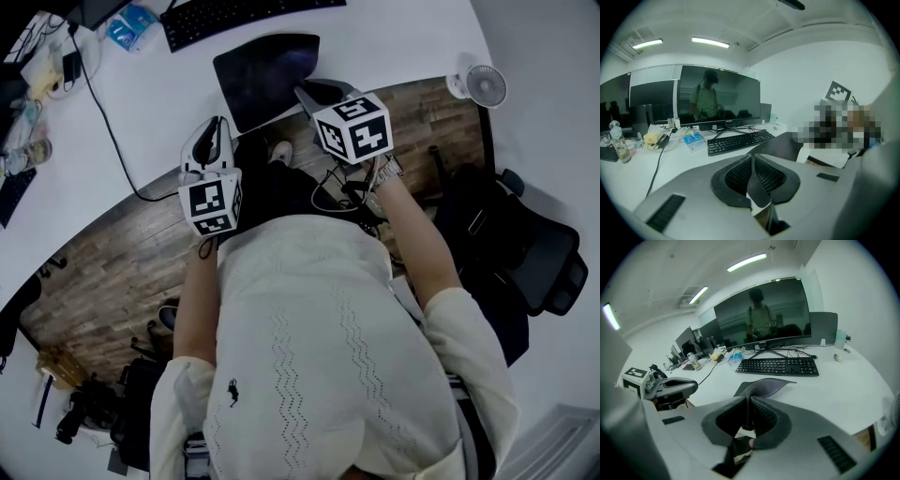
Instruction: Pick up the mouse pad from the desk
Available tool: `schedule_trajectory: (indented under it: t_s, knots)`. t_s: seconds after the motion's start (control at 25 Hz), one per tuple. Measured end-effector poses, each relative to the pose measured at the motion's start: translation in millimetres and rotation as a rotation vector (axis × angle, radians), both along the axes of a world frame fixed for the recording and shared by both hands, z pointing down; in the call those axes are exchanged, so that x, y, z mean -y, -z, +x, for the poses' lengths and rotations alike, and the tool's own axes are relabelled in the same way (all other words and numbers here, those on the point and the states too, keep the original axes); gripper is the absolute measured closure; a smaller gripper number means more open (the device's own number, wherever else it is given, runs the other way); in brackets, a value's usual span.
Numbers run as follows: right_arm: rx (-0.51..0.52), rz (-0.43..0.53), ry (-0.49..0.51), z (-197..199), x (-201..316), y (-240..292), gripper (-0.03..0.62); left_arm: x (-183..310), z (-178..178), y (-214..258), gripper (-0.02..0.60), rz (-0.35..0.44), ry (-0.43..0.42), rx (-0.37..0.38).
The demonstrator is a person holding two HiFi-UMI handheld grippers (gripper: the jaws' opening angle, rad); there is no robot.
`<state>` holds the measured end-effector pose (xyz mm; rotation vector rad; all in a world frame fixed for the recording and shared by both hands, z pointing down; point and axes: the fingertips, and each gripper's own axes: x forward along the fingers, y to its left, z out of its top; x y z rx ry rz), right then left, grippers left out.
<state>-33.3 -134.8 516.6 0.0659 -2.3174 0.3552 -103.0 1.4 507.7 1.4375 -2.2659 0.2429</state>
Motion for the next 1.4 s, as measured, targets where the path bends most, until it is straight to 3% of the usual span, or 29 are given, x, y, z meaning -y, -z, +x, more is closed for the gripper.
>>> schedule_trajectory:
  t_s: [0.52,0.92,1.4]
  knots:
    - [0.043,0.053,-0.006,5,-8,30,0.565,-6,0,26,0.557,0.049,-0.007,0.038]
    - [0.136,-0.002,-0.068,2,-15,63,0.565,-13,-5,43,0.557,0.084,0.01,0.06]
    - [0.209,0.019,-0.092,6,-20,97,0.565,-15,-4,74,0.557,0.149,0.022,0.083]
